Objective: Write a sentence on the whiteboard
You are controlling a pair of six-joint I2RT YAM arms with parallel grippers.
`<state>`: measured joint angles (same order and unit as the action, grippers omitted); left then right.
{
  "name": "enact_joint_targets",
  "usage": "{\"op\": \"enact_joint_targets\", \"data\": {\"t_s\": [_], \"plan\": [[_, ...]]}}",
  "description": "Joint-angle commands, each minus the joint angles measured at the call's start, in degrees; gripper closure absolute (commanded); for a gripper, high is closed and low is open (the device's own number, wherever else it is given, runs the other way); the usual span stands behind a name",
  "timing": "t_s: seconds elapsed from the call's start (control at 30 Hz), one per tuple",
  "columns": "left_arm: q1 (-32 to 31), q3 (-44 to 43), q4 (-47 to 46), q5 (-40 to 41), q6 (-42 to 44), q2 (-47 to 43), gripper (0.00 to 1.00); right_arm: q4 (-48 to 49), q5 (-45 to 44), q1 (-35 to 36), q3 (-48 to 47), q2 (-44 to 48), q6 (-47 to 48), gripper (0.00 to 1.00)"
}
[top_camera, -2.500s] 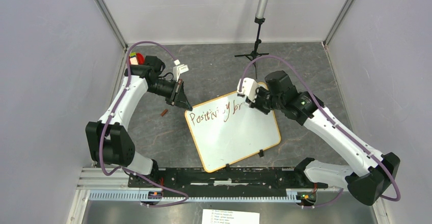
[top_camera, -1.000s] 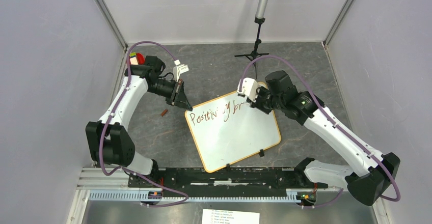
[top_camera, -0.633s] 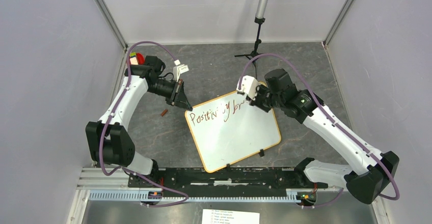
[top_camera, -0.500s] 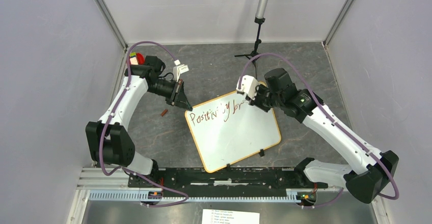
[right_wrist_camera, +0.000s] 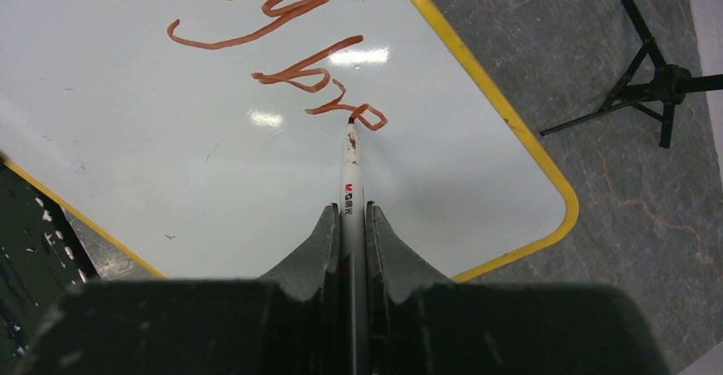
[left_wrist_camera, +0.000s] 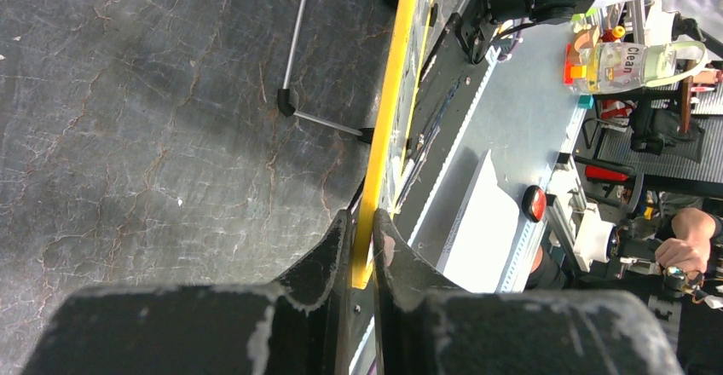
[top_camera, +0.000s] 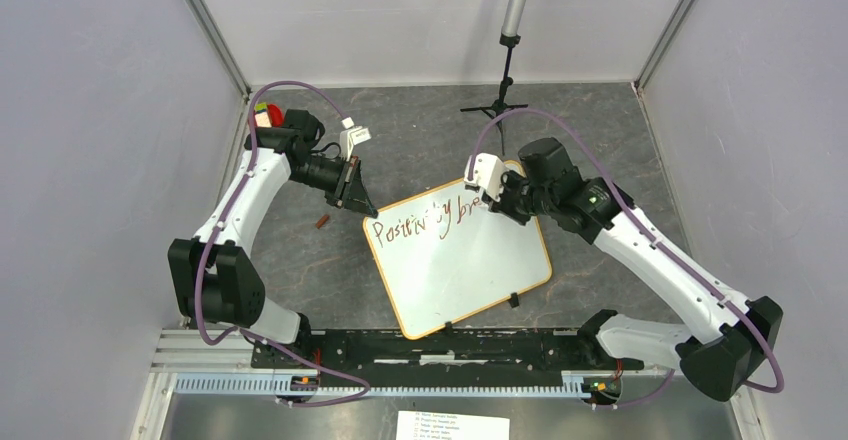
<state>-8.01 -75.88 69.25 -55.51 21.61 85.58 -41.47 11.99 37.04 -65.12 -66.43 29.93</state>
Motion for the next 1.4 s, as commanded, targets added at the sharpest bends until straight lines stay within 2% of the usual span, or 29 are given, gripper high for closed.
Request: {"op": "enact_joint_targets", "data": {"t_s": [0.0,0.27,0.5,1.37], "plan": [[-0.3,-0.5,-0.5,0.6,-1.5,0.0,0.98,-1.3,-0.3,0.1,1.5,1.5,0.7,1.0],[-0.3,-0.7,-0.5,0.6,-1.5,0.2,0.98,-1.9,-2.8,0.1,0.3,2.1,1.4,1.0],[-0.3,-0.6,-0.5,0.7,-1.5,0.1,0.97,-2.1,-1.2,0.1,-3.1,2.9,0.8,1.0],[-0.4,-0.7,-0.5,0.7,-1.4,0.5,0.98,-0.9,-8.3,-0.7,-2.4,1.6,1.8,1.0]]}}
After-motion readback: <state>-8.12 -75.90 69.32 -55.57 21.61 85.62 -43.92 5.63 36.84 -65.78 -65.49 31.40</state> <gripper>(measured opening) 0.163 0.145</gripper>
